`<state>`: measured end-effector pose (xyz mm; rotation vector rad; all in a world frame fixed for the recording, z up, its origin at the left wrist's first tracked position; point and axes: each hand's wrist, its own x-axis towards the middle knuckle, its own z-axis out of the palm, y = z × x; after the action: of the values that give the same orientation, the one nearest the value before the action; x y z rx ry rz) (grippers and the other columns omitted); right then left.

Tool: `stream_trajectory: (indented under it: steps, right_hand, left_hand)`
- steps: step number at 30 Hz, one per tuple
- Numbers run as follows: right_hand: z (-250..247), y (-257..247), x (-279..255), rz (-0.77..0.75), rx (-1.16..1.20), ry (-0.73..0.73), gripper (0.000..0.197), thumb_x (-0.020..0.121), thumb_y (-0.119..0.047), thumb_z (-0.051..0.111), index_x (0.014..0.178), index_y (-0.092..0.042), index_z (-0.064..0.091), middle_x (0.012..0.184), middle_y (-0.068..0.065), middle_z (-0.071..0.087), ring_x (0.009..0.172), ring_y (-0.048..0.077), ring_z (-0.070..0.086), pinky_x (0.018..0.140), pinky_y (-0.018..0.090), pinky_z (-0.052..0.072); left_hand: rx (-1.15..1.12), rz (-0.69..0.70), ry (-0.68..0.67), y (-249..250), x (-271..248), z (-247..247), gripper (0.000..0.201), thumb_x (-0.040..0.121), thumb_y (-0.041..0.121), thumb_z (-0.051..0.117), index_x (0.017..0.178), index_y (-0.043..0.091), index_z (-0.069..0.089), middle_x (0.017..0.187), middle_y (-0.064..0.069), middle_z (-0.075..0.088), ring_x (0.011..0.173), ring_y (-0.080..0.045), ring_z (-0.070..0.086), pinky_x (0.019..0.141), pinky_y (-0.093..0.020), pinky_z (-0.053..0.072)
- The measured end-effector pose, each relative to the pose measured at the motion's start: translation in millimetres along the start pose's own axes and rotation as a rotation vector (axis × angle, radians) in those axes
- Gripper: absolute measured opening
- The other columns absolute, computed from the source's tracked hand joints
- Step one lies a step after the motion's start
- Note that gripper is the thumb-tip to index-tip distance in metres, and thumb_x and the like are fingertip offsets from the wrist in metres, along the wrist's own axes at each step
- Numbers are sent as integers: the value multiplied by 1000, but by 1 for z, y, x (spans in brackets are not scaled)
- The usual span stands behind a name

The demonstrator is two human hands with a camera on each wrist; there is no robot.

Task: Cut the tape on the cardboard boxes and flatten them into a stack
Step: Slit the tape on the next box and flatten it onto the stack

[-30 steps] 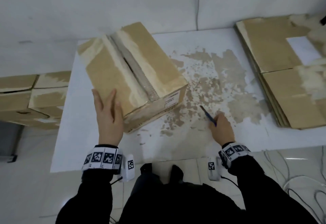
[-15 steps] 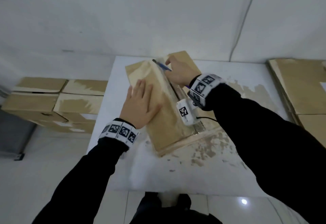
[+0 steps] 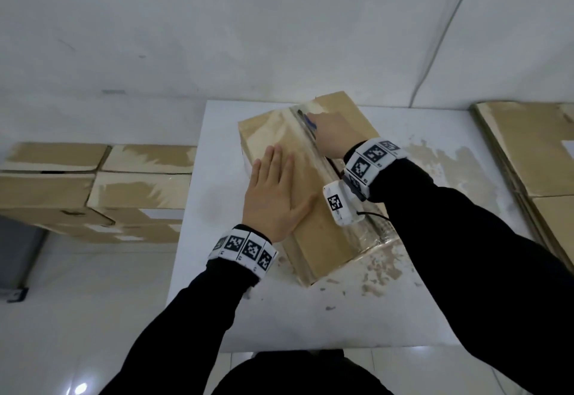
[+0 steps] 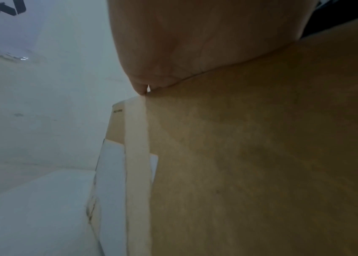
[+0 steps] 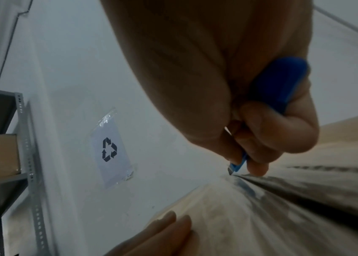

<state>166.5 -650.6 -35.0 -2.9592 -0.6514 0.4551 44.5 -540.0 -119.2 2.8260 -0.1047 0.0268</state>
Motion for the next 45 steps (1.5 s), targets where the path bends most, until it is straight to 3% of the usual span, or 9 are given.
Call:
stream_trajectory:
  steps: [10,15,19,25,30,34,37,43,45]
  right_hand:
    - [-6,-10,8,-24,-208,27,38,99,-3,27,134,-1,42,127,20,54,115,34,52,89,34,40]
    - [-3,-12,3,-11,-202,15,40,97,-1,29,136,-3,39,122,20,56,112,34,53,81,33,40]
    - [-5,-13,-3,19,-198,-10,34,98,-3,31,128,0,48,122,20,57,112,33,53,78,30,38]
    - [-3,-6,-32,15,-135,6,46,95,2,27,139,-4,38,122,21,55,108,34,53,72,27,35]
    - [15,6,-55,40,-25,-63,43,96,1,27,136,-5,42,113,19,57,92,30,56,67,31,40]
    - [33,12,-74,82,35,-26,48,96,4,26,140,-11,38,74,5,46,58,15,41,47,22,29]
    - [46,20,-95,100,64,11,49,97,1,27,143,-15,36,66,0,39,54,11,38,46,20,27]
    - [54,32,-140,162,109,-55,57,94,7,29,146,-16,33,61,3,42,49,15,36,46,25,28]
    - [58,36,-161,193,172,-60,61,93,9,30,146,-19,32,62,2,43,48,14,36,44,22,27]
  left_hand:
    - [-8,8,1,1,0,-1,95,79,74,4,153,13,2,160,-8,-6,147,-19,-14,117,-34,-13]
    - [-24,7,14,1,0,1,97,78,75,5,153,13,5,160,-8,-4,147,-19,-11,119,-36,-8]
    - [-36,-1,17,1,0,1,99,77,76,5,153,13,6,160,-8,-3,147,-19,-10,119,-36,-8]
    - [-13,-13,3,0,2,2,98,76,74,5,153,14,3,160,-7,-7,147,-18,-13,118,-35,-10]
    - [-6,-10,16,-2,3,4,97,76,72,9,153,14,6,160,-7,-5,147,-19,-11,117,-34,-10]
    - [-5,-8,20,-1,3,3,97,75,73,10,153,14,7,160,-8,-4,147,-19,-10,117,-35,-9]
    - [-7,-12,11,-1,4,2,99,73,73,9,153,13,7,160,-8,-4,147,-19,-10,117,-34,-10]
    - [25,-26,-15,0,4,0,88,89,66,29,153,13,3,160,-8,-8,147,-19,-11,119,-36,-8]
    - [32,-20,4,1,3,1,90,86,68,25,153,12,4,160,-8,-7,147,-20,-10,119,-36,-7]
